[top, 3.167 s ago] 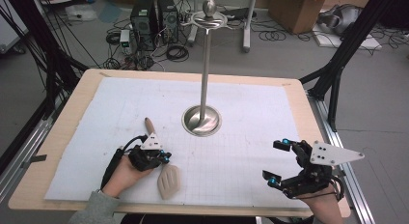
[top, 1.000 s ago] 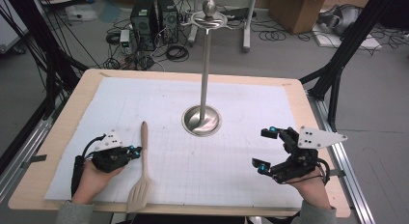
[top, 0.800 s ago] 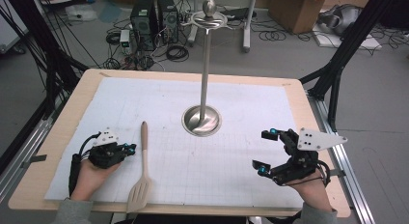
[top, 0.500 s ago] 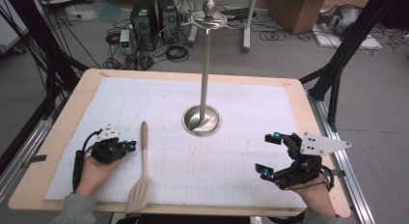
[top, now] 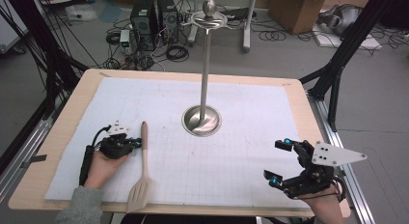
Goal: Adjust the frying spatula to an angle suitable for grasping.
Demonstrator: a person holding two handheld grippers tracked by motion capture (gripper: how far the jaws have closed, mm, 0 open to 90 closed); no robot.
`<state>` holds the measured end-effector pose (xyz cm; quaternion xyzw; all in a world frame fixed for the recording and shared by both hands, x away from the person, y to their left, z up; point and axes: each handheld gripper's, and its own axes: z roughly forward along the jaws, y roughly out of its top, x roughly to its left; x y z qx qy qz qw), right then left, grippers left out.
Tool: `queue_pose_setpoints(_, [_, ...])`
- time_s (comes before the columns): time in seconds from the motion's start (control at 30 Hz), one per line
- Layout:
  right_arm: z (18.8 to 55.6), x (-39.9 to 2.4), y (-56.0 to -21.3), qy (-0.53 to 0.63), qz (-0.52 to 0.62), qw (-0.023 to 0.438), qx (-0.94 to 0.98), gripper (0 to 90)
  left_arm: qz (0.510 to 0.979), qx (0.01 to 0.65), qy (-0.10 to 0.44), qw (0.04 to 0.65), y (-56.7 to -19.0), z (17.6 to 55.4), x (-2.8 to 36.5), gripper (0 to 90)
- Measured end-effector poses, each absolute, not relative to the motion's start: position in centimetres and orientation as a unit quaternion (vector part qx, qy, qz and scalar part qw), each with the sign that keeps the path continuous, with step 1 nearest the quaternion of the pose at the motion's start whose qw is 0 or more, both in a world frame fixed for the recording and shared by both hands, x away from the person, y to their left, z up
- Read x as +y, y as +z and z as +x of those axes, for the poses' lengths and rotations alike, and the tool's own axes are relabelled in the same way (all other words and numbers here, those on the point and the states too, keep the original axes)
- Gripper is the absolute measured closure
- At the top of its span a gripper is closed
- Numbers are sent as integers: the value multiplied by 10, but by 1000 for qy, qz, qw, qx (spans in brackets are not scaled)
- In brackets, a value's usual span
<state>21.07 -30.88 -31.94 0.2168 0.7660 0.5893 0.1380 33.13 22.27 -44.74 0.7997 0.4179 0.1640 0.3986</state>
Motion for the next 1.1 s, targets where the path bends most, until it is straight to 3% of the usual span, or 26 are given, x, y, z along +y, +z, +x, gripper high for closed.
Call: queue_pose_setpoints(1.1, [186, -325, -321, 579, 245, 149, 763, 69, 794, 410, 141, 426, -447, 352, 199, 897])
